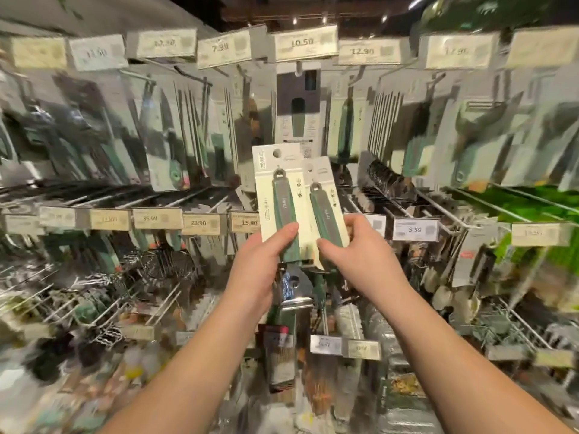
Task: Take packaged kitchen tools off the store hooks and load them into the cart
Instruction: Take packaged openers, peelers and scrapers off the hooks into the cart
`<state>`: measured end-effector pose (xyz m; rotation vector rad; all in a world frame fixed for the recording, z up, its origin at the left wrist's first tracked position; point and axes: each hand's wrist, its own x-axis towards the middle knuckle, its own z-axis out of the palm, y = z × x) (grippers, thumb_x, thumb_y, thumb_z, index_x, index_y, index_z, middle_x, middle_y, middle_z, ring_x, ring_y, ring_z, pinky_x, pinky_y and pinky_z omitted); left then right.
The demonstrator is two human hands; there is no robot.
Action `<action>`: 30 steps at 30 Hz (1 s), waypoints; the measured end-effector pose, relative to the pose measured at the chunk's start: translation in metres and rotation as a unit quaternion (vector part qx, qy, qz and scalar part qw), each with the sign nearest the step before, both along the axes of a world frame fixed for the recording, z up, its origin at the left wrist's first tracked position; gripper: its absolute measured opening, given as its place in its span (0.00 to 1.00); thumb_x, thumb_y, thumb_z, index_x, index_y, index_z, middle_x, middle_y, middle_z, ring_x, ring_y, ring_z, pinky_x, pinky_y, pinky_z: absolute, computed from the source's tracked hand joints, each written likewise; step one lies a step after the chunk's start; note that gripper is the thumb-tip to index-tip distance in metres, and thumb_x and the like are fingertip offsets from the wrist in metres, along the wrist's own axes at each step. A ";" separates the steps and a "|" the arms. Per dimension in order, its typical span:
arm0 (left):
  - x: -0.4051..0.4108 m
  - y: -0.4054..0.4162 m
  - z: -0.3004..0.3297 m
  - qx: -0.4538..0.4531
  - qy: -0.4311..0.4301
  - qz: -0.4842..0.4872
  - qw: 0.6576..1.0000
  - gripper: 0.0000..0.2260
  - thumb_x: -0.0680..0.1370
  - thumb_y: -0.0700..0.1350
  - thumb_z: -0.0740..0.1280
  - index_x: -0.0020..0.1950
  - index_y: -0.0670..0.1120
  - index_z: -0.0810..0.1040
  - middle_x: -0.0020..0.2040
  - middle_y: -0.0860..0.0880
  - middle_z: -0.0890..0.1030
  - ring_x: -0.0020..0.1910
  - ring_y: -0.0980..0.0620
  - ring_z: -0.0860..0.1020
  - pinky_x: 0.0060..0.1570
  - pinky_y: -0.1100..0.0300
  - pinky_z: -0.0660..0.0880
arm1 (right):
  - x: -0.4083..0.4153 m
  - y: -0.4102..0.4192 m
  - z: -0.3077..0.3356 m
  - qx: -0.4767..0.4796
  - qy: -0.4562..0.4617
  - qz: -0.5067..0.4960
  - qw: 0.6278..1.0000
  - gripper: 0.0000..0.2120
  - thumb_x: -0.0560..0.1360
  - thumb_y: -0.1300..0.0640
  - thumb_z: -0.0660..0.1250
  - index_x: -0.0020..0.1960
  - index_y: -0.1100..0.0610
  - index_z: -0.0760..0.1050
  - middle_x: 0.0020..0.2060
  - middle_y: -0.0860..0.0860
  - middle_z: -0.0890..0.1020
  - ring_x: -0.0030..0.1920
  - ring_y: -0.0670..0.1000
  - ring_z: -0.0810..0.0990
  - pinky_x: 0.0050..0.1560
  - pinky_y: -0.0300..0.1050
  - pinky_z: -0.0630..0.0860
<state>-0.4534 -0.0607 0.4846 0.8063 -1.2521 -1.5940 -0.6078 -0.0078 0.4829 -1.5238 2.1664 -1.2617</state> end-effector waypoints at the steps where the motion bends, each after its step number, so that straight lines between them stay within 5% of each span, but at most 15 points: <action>1: -0.001 -0.001 0.003 -0.002 0.003 -0.006 1.000 0.14 0.79 0.45 0.71 0.64 0.47 0.80 0.55 0.48 0.86 0.55 0.48 0.84 0.58 0.47 0.79 | 0.000 0.000 0.003 -0.008 0.008 -0.010 1.000 0.19 0.74 0.44 0.71 0.60 0.46 0.67 0.46 0.38 0.78 0.42 0.39 0.79 0.36 0.37 0.72; 5: -0.005 -0.007 0.013 -0.027 0.005 -0.019 0.999 0.12 0.79 0.45 0.71 0.62 0.47 0.80 0.51 0.52 0.87 0.50 0.55 0.85 0.42 0.63 0.80 | -0.005 -0.003 0.011 -0.047 0.053 -0.043 0.997 0.25 0.74 0.44 0.70 0.67 0.52 0.71 0.55 0.44 0.75 0.50 0.45 0.76 0.39 0.38 0.70; 8: -0.005 -0.011 0.020 -0.046 0.011 -0.011 0.999 0.09 0.79 0.44 0.71 0.58 0.49 0.81 0.49 0.56 0.87 0.47 0.60 0.85 0.40 0.69 0.78 | -0.014 -0.003 0.014 -0.082 0.059 -0.074 0.992 0.24 0.74 0.45 0.70 0.66 0.52 0.72 0.57 0.45 0.77 0.50 0.44 0.76 0.39 0.37 0.71; 12: -0.006 -0.017 0.032 -0.035 0.038 -0.009 0.999 0.12 0.79 0.44 0.70 0.62 0.45 0.81 0.53 0.50 0.87 0.52 0.53 0.85 0.47 0.59 0.81 | -0.031 -0.010 0.028 -0.131 0.042 -0.124 0.983 0.25 0.74 0.43 0.69 0.67 0.53 0.72 0.56 0.45 0.77 0.49 0.44 0.77 0.38 0.35 0.71; 17: -0.011 -0.018 0.044 -0.037 0.057 -0.012 0.998 0.15 0.77 0.46 0.71 0.63 0.45 0.80 0.54 0.52 0.86 0.54 0.56 0.84 0.57 0.57 0.76 | -0.047 -0.038 0.050 -0.146 0.056 -0.148 0.976 0.23 0.73 0.41 0.67 0.62 0.54 0.74 0.54 0.45 0.80 0.44 0.42 0.79 0.35 0.36 0.73; 20: -0.013 -0.016 0.047 -0.039 0.060 -0.020 0.997 0.14 0.78 0.46 0.71 0.63 0.45 0.80 0.54 0.53 0.86 0.53 0.57 0.84 0.53 0.60 0.75 | -0.050 -0.048 0.064 -0.149 0.064 -0.164 0.973 0.31 0.73 0.41 0.67 0.71 0.57 0.70 0.62 0.49 0.77 0.53 0.50 0.81 0.45 0.47 0.80; 23: -0.014 -0.015 0.049 -0.035 0.057 -0.021 0.998 0.14 0.78 0.46 0.71 0.62 0.45 0.81 0.53 0.52 0.87 0.51 0.57 0.84 0.53 0.58 0.77 | -0.053 -0.055 0.075 -0.164 0.069 -0.179 0.968 0.33 0.75 0.42 0.67 0.74 0.58 0.67 0.68 0.51 0.74 0.60 0.52 0.78 0.49 0.48 0.78; 30: -0.014 -0.015 0.051 -0.016 0.065 -0.027 0.997 0.12 0.79 0.45 0.69 0.61 0.43 0.81 0.48 0.51 0.87 0.43 0.57 0.86 0.34 0.67 0.79 | -0.055 -0.067 0.087 -0.168 0.086 -0.185 0.964 0.30 0.75 0.44 0.67 0.71 0.60 0.69 0.64 0.52 0.75 0.56 0.53 0.79 0.41 0.44 0.71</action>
